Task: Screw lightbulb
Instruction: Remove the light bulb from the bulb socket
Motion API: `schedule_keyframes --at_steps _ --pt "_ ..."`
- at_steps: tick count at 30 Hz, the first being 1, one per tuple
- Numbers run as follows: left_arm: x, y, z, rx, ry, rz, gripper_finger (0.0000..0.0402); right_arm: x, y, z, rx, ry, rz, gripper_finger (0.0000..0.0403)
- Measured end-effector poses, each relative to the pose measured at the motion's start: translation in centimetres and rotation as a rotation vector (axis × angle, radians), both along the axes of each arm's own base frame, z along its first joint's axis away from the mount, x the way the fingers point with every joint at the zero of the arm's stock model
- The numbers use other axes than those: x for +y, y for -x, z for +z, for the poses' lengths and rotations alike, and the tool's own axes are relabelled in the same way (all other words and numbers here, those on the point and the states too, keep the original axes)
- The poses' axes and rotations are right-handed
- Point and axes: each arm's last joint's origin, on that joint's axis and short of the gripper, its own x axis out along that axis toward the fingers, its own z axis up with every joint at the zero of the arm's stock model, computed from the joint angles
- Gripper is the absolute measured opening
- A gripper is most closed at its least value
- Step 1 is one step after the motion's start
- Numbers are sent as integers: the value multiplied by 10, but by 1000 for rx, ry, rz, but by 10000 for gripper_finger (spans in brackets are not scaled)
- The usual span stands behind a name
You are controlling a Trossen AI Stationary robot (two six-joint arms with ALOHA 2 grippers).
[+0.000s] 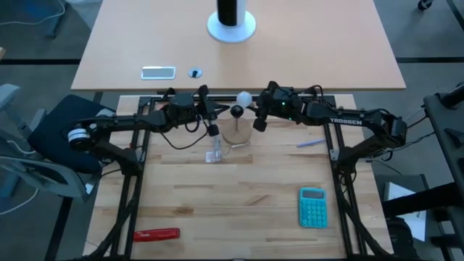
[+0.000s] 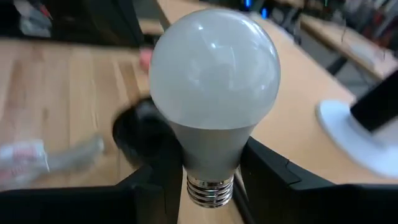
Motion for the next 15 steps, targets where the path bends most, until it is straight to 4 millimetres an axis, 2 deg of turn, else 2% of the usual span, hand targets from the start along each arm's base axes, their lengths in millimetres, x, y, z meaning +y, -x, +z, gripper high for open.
schedule_keyframes --at_steps 10,15 --pt "-3 7 6 6 24 4 0 -7 18 -26 239 -150 -114 126" --pt "-6 13 12 -2 25 5 0 -8 28 -45 335 -240 -164 126"
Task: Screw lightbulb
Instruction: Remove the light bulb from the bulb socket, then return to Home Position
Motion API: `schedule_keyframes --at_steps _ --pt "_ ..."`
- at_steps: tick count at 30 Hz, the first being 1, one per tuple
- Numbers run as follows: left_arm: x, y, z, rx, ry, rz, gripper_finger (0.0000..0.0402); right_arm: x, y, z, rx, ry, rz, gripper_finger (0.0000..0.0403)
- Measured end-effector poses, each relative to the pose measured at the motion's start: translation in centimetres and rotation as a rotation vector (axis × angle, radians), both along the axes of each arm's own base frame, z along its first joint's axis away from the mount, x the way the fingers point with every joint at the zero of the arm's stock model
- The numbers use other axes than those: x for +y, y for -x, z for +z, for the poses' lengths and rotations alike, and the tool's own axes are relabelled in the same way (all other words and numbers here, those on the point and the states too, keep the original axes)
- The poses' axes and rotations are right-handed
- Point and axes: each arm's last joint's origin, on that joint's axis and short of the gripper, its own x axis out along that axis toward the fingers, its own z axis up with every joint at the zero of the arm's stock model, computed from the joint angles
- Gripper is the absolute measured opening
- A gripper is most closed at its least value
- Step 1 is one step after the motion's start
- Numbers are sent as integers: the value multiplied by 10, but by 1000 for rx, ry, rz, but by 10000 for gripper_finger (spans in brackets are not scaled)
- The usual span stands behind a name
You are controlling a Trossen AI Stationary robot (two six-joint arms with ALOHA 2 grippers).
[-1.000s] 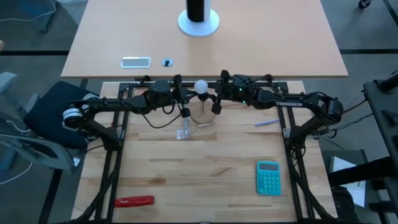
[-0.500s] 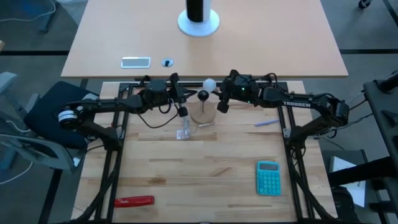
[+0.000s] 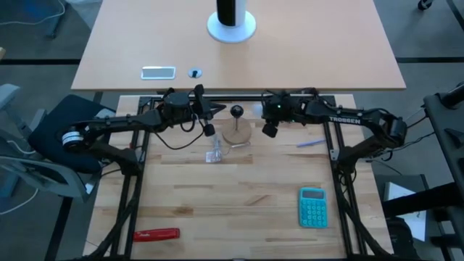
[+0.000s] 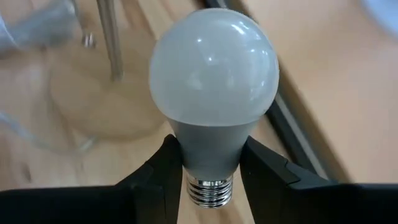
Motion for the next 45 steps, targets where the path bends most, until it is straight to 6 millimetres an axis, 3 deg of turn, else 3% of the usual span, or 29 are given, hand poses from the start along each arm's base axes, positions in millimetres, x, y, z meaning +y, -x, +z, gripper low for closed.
schedule_keyframes --at_steps 12,23,29,45 --pt "-1 1 -2 4 22 3 0 8 17 -61 147 -169 -60 126" --pt "-1 1 -1 1 21 2 0 5 9 -97 209 -209 -50 126" --pt "-1 1 -2 8 24 2 0 4 6 -103 219 -212 -49 137" --pt "-1 3 -3 9 51 7 0 4 5 -97 231 -218 -50 255"
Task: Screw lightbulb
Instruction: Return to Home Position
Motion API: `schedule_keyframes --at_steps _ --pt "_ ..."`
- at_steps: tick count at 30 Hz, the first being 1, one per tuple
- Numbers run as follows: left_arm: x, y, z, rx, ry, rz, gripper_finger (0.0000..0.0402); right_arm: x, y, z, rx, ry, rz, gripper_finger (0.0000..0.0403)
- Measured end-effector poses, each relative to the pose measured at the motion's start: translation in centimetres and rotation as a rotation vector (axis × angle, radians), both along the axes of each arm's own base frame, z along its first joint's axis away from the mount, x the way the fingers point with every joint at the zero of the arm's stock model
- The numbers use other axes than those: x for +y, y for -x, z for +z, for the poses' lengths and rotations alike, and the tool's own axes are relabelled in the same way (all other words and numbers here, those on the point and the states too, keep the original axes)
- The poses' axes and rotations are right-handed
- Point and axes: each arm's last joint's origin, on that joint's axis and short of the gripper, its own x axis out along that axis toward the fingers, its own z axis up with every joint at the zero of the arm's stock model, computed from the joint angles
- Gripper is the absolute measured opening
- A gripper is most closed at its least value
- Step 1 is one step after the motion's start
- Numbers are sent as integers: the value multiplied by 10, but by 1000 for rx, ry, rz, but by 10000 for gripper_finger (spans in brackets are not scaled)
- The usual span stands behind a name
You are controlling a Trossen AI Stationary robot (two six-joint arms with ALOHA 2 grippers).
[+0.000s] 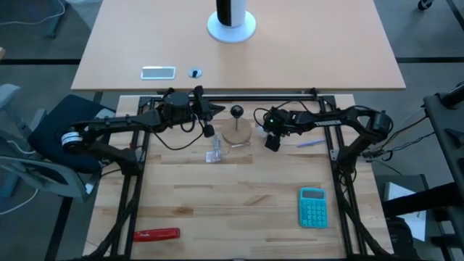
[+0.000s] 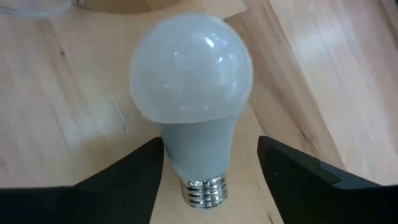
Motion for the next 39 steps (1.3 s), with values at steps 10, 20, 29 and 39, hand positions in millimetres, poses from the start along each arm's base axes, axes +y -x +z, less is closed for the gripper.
schedule_keyframes --at_steps 10,20,29,39 --pt "-17 30 22 4 22 -13 0 0 -1 37 -103 52 9 274" --pt "-51 74 13 -128 -46 -95 0 16 -21 107 -538 157 203 263" --pt "-75 134 -6 -259 -17 -53 0 35 -13 137 -624 254 312 266" --pt "-97 170 -37 -337 43 -58 0 52 35 139 -702 264 336 250"
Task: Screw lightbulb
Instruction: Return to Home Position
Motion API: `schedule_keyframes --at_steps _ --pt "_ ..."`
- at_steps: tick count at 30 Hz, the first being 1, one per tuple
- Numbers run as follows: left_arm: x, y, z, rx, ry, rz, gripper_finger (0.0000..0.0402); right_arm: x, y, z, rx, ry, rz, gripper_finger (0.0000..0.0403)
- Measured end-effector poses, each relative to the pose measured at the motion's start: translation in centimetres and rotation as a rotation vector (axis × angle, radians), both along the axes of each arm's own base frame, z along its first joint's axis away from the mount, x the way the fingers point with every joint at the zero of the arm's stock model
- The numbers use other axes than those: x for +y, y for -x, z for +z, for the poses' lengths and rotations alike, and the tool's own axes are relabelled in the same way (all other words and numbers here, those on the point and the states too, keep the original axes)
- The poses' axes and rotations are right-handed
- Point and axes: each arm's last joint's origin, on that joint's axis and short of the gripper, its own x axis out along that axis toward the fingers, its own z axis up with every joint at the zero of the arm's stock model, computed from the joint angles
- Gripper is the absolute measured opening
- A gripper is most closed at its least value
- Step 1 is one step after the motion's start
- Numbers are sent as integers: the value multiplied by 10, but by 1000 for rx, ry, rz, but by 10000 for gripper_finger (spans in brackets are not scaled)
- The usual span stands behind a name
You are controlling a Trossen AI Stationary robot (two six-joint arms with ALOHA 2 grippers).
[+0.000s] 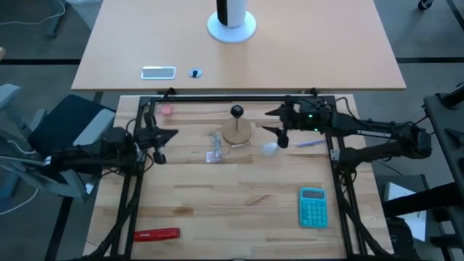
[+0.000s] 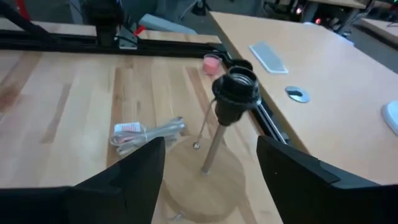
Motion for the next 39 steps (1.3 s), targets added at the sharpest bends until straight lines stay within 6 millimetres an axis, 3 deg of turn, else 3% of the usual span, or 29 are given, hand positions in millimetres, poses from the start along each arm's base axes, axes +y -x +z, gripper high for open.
schedule_keyframes --at_steps 12,20,31,39 --pt "-9 1 -19 56 4 45 0 21 62 -14 -225 25 44 247" --pt "-10 8 -25 -34 -85 -5 0 33 93 -39 -278 24 112 234" --pt "-11 2 -64 -87 -19 -14 0 45 127 -74 -446 52 178 216" --pt "-10 0 -66 -96 123 -18 0 51 134 -98 -462 10 304 204"
